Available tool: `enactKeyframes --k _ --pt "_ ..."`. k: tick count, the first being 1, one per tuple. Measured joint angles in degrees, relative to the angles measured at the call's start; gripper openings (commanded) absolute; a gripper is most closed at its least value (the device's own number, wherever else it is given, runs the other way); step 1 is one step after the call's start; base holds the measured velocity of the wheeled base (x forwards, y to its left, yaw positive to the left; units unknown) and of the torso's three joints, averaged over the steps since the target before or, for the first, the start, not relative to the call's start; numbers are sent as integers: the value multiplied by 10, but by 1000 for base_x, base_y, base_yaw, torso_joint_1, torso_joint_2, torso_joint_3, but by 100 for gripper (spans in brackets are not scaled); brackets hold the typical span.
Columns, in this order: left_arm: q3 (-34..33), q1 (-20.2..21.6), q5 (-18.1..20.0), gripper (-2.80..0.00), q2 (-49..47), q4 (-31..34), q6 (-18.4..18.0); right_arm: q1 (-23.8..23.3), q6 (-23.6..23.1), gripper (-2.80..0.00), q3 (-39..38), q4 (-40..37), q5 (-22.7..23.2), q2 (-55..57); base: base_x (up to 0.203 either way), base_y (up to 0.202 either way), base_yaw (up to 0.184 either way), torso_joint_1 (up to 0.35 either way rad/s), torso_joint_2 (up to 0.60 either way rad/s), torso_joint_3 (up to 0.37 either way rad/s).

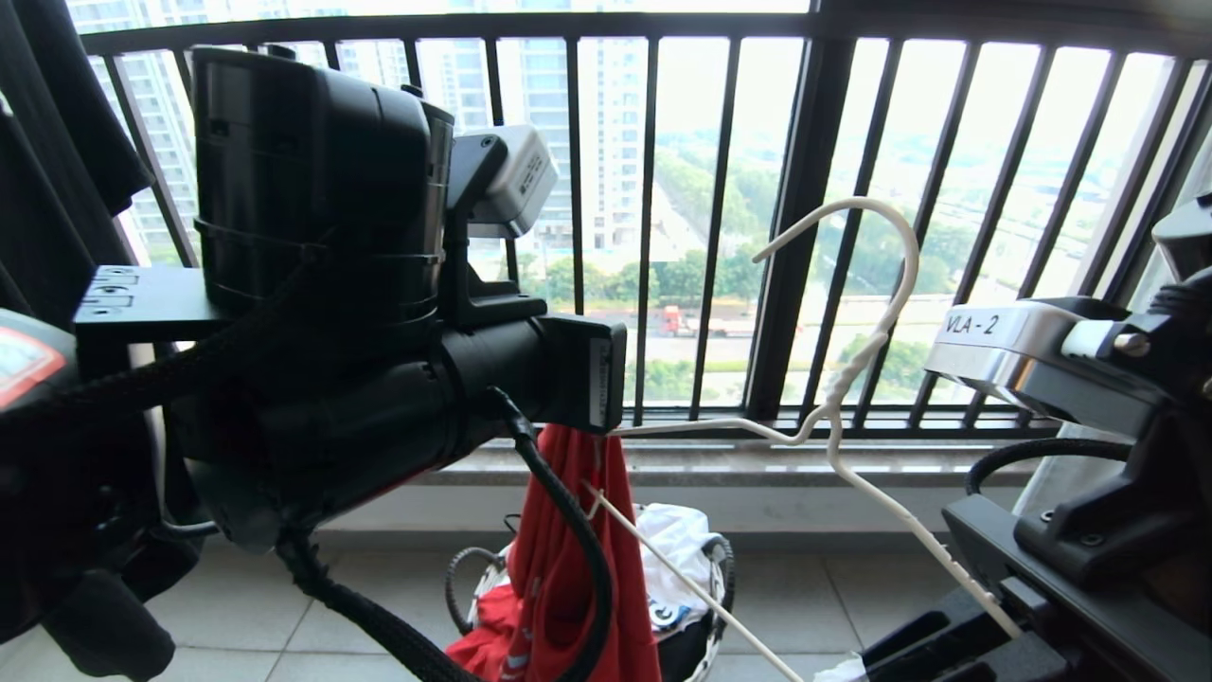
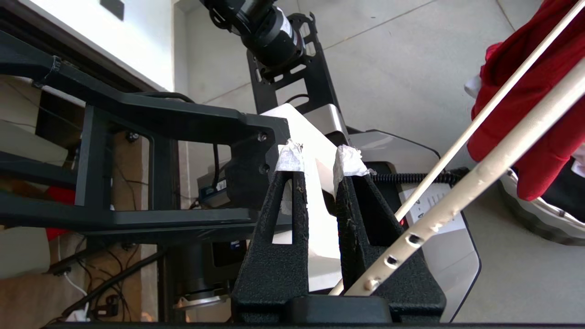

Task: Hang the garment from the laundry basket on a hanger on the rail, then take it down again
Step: Hang the clothes on the clothes rack

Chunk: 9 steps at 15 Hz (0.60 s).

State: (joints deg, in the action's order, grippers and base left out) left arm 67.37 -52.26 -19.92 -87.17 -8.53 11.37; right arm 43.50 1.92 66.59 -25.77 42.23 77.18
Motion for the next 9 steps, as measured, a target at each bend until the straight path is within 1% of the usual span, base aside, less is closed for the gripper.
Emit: enactKeyframes --k 3,4,7,9 --pt "-8 -20 8 -280 1 0 2 0 0 -280 0 1 -2 -6 0 0 0 0 0 0" --pt "-14 -27 25 -280 3 1 2 -1 0 -280 0 1 -3 -10 0 0 0 0 0 0" --pt "-38 -34 117 -280 22 3 5 -4 0 -280 0 2 -6 -18 0 0 0 0 0 0" --pt "-52 -34 158 -280 39 4 6 -13 0 -280 1 5 -6 -23 0 0 0 0 0 0"
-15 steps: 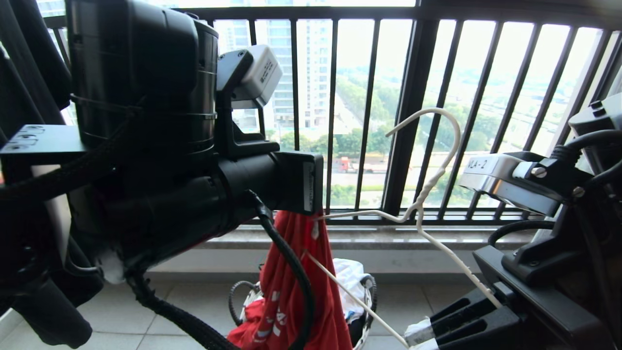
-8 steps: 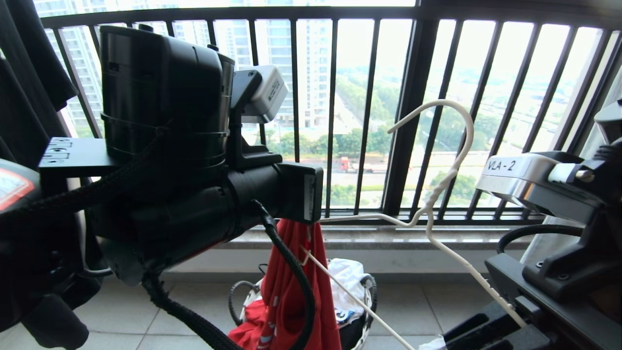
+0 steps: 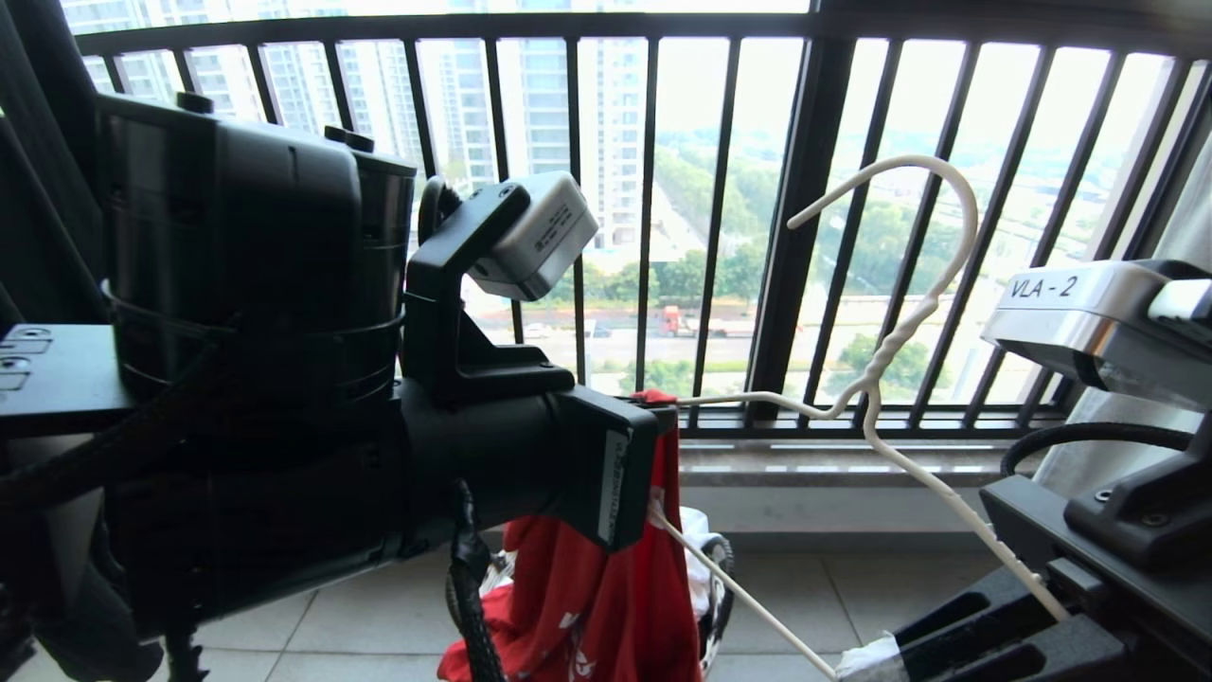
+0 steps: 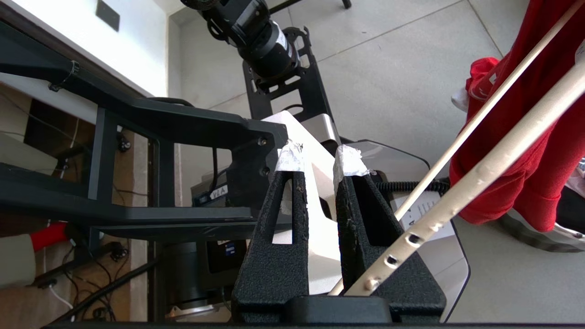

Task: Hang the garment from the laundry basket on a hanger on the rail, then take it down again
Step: Hang the clothes on the clothes rack

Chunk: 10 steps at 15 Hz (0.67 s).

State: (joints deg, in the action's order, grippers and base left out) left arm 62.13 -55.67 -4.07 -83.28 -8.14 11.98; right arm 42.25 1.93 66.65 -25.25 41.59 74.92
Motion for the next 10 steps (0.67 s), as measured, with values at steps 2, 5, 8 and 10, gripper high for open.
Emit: enactKeyframes --k 2,5,8,10 --pt "-13 1 46 -280 17 -1 1 -3 0 -280 -1 5 0 -2 0 0 0 0 0 0" --pt "-24 3 110 -280 45 -1 26 -4 0 -280 -9 22 2 4 0 0 0 0 0 0" --pt "-26 3 117 -280 67 -5 49 2 0 -280 -22 38 4 14 0 0 0 0 0 0" --pt "-27 4 113 -280 77 -25 47 10 0 -280 -26 39 4 22 0 0 0 0 0 0"
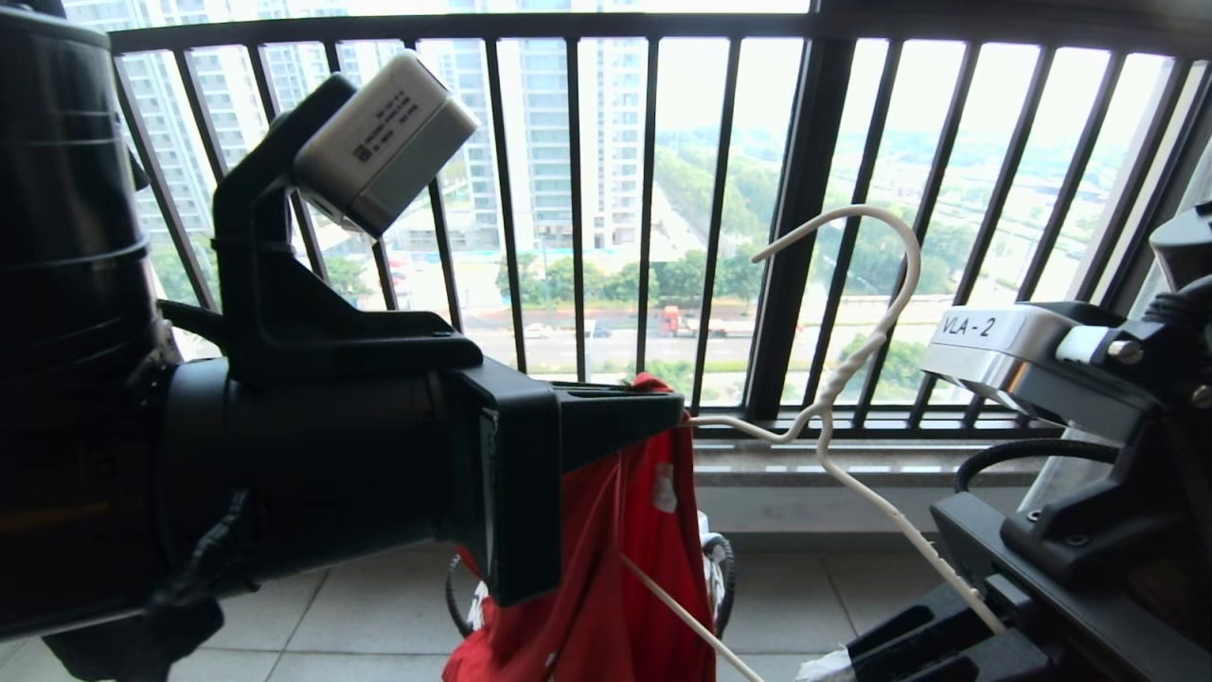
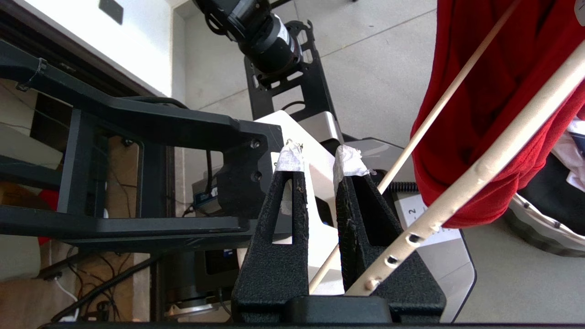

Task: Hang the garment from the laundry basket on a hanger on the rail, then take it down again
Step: Hang the clothes on the clothes rack

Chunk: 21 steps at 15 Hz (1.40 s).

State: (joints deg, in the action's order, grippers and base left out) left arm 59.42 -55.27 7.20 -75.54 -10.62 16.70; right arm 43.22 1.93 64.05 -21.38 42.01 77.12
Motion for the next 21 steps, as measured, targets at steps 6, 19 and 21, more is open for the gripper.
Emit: enactKeyframes --k 6,19,21 --pt "20 25 -64 -280 16 38 -30 0 0 -280 2 2 -38 -5 0 0 0 0 0 0" --pt "312 110 -141 -280 -86 375 -251 15 -9 -280 2 -14 -67 -34 0 0 0 0 0 0" --pt "334 114 -154 -280 -94 416 -279 15 -9 -280 3 -13 -68 -43 0 0 0 0 0 0"
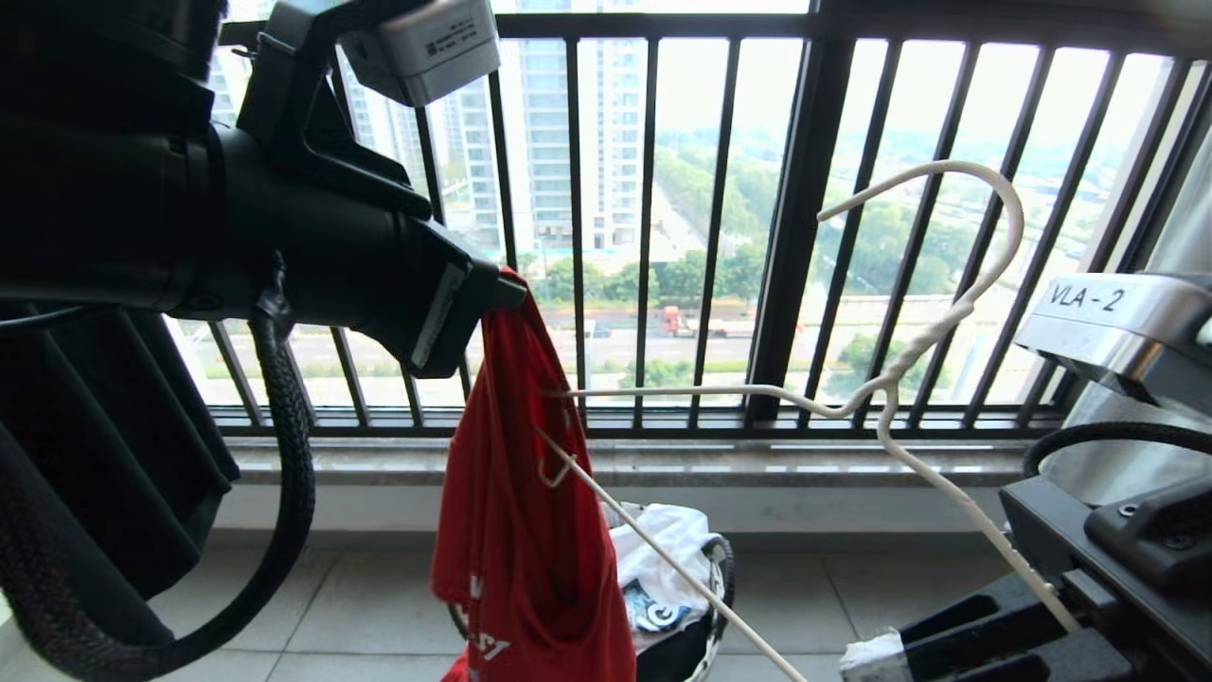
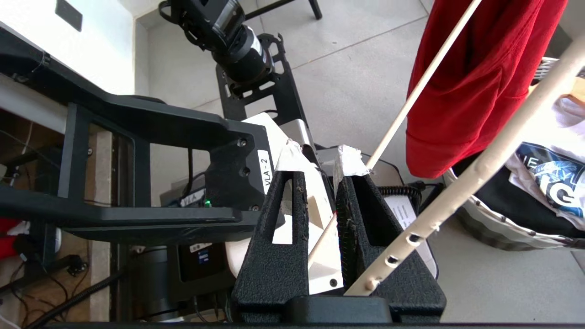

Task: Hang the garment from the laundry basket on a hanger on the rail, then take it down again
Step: Hang the clothes on the clothes rack

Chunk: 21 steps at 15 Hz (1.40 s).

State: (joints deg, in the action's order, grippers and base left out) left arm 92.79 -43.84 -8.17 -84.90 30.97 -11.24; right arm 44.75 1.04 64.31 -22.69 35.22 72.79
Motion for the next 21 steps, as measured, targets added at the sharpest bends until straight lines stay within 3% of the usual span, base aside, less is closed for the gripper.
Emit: enactKeyframes --k 4,11,14,19,21 --pt "56 2 -31 -280 -5 79 -44 -1 0 -280 1 0 -2 -7 0 0 0 0 0 0" --pt "87 13 -13 -280 -22 111 -162 1 -7 -280 -2 -3 2 -19 0 0 0 0 0 0" --pt "95 41 55 -280 -39 109 -205 1 -8 -280 -3 -3 6 -22 0 0 0 0 0 0" --pt "129 89 198 -280 -78 109 -203 1 -8 -280 -4 -1 10 -20 0 0 0 0 0 0" --pt "146 103 238 -280 -101 108 -204 1 -8 -280 -4 0 10 -18 0 0 0 0 0 0"
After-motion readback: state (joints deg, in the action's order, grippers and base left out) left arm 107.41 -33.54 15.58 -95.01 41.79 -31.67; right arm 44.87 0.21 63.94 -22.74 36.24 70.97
